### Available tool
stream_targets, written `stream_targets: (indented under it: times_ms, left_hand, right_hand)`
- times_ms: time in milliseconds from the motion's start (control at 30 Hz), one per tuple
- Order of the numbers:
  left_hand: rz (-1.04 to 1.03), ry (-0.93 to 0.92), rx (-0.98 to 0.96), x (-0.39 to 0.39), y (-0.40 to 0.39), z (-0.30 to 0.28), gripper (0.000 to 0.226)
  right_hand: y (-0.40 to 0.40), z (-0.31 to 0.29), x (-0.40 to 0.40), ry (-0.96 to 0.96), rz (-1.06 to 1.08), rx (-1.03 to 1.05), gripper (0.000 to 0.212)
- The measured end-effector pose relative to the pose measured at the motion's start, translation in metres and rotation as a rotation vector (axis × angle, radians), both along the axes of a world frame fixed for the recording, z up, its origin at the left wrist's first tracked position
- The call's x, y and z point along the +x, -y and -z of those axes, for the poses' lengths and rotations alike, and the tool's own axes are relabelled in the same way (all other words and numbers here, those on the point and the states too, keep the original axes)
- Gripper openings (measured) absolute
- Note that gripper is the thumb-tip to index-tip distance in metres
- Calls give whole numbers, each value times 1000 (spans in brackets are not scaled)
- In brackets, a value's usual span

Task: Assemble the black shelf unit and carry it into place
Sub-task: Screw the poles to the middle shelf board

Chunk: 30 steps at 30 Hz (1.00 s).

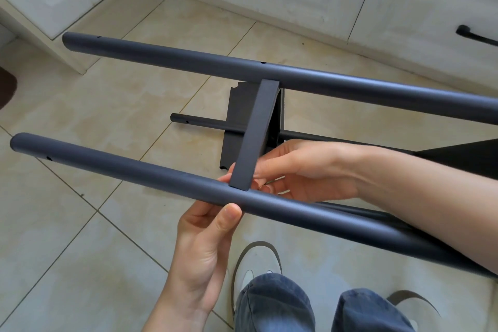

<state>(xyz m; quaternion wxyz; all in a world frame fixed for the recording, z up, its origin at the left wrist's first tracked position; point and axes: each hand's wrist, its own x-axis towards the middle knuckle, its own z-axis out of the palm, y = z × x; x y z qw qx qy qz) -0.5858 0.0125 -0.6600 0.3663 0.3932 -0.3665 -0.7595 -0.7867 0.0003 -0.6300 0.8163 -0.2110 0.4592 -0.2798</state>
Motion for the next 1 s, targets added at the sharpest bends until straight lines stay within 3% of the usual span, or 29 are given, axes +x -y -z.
stream_targets:
  times_ms: [100, 200, 333, 433, 667, 933, 1000]
  left_hand:
    - [1, -8, -3, -1, 0, 1, 65]
    - [-1, -10, -2, 0, 0, 1, 66]
    - [15, -11, -16, -1, 1, 0, 64]
    - [8, -6, -20, -2, 1, 1, 63]
    - [16, 0, -23, 0, 1, 2, 64]
    - [1, -3, -28, 1, 1, 2, 65]
    - [11, -12, -31, -1, 1, 0, 63]
  right_hand:
    - [1, 0, -1, -47, -30, -1, 32]
    - [1, 0, 5, -69, -22, 13, 21]
    - [1, -1, 2, -29, -9, 1, 34]
    - [1, -5, -2, -71, -43, -12, 29]
    - [1, -5, 5, -151, -53, -29, 40]
    - [2, -7, 5, -214, -93, -8, 34]
    - [2, -8, 4, -214, -87, 0, 24]
